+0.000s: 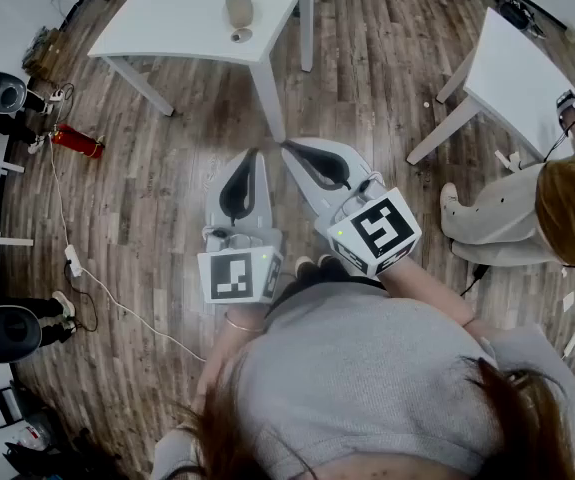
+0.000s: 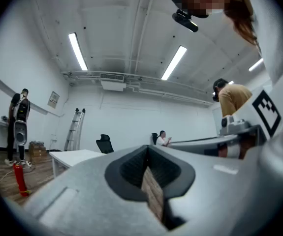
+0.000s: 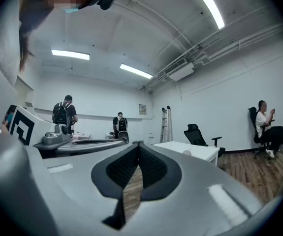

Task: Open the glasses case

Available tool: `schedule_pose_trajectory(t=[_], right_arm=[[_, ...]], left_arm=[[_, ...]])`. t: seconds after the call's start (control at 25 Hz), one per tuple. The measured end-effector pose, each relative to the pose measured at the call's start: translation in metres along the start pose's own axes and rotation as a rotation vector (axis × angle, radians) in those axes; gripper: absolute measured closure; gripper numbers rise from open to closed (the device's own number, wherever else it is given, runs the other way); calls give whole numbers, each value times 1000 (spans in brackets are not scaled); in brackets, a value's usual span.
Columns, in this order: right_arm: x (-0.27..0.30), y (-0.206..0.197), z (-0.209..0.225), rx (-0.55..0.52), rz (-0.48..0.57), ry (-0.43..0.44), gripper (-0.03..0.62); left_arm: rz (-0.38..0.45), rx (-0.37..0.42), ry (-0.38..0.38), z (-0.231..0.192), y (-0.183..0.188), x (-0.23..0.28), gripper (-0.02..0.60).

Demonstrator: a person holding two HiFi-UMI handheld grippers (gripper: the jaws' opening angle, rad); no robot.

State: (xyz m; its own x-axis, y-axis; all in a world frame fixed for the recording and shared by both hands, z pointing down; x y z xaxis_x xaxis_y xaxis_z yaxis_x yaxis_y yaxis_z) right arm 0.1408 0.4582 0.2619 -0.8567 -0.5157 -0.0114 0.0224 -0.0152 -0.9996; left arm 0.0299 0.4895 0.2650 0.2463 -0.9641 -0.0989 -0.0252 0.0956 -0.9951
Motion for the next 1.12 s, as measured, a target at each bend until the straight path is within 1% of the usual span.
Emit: schedule_pose_trajectory(t=[0.64, 0.76, 1.0, 1.12], right_arm=[[-11, 0, -2, 10, 0, -21, 589], [-16, 2, 1, 20, 35, -26, 591], [-23, 8, 12, 22, 48, -30, 591], [-29, 11, 19, 13, 58, -31, 591]], left_arm=[[-2, -15, -13, 9, 0, -3, 581], [5, -21, -7, 11, 1, -5, 581], [16, -18, 9, 16, 7, 0, 581], [26, -13, 38, 17, 7, 0, 581]])
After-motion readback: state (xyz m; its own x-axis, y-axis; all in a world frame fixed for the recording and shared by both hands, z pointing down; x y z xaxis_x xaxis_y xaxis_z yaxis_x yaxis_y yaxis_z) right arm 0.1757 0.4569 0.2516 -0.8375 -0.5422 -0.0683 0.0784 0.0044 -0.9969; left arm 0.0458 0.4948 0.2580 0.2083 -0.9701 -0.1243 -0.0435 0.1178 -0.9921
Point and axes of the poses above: the fingertips, and each gripper's own axes: x forward along the fingers, z to its right, y out of its top, the point moved 7 cm from there along -x, backward along the fingers, and after that the axes turned 3 degrees about y, right-handed, at the moved point
